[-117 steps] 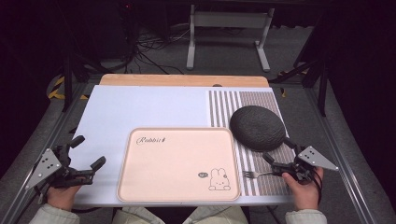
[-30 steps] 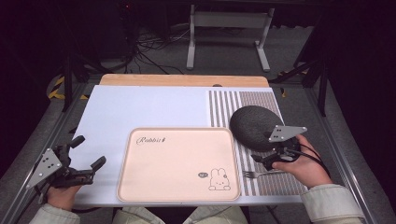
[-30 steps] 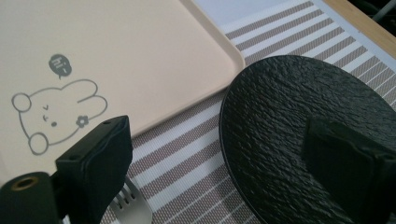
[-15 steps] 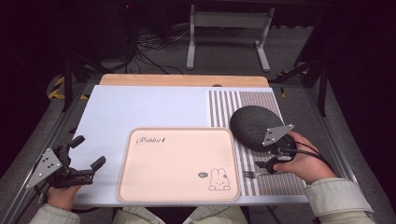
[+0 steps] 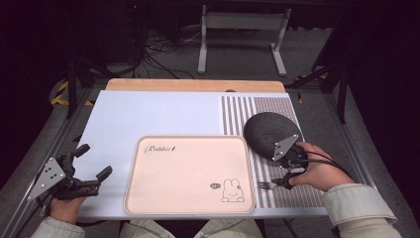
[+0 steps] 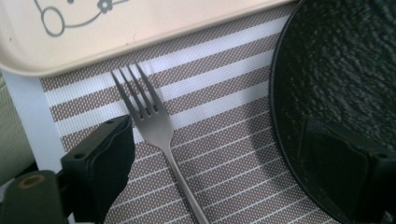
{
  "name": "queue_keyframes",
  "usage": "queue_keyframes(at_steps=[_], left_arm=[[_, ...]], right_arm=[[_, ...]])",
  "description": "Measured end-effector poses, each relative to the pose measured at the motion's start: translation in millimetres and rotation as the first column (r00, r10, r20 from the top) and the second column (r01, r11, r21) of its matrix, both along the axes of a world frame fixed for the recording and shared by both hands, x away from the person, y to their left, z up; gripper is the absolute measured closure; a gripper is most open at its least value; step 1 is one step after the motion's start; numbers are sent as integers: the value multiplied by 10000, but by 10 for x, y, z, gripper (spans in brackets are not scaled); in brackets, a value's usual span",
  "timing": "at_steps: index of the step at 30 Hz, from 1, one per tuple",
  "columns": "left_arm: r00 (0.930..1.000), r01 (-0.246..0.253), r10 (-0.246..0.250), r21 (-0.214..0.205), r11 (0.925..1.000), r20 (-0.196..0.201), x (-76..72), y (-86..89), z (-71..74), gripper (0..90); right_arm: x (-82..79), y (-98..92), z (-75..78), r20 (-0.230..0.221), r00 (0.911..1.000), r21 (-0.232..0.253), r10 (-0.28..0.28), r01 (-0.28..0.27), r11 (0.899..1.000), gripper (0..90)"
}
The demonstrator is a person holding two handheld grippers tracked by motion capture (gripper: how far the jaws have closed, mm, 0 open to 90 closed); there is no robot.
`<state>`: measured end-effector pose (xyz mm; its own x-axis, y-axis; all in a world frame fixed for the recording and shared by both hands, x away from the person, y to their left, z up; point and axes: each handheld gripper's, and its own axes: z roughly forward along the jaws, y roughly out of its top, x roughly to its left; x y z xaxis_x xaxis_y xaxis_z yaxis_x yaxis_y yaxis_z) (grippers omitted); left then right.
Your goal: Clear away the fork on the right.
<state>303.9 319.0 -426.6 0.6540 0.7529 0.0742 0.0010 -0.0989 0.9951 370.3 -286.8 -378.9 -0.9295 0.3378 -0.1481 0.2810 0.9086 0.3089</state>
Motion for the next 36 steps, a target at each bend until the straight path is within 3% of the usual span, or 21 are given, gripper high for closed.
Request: queue_keyframes(at_steps=[6, 8, 16, 24, 36], left_arm=[[10000, 7, -7, 5, 10000, 0, 1, 0, 0, 12], [10000, 5, -5, 6, 10000, 1, 0, 0, 0, 12], [10000, -4, 4, 12, 10000, -7, 1, -2, 0, 12], [10000, -3, 3, 12, 10000, -4, 0, -1, 0, 12], [10000, -16, 16, 26, 10000, -6, 0, -3, -1, 12]], right_arm=[[-11, 43, -60, -356, 9986, -183, 388, -394, 9991, 116], [-27, 51, -73, -517, 9983, -241, 257, -269, 9993, 116], [-38, 57, -154, -1051, 9928, -597, 580, -646, 9961, 116], [-55, 86, -243, -1472, 9847, -1221, 928, -1112, 9863, 146], [-65, 80, -313, -1769, 9789, -1428, 1024, -1285, 9814, 167]])
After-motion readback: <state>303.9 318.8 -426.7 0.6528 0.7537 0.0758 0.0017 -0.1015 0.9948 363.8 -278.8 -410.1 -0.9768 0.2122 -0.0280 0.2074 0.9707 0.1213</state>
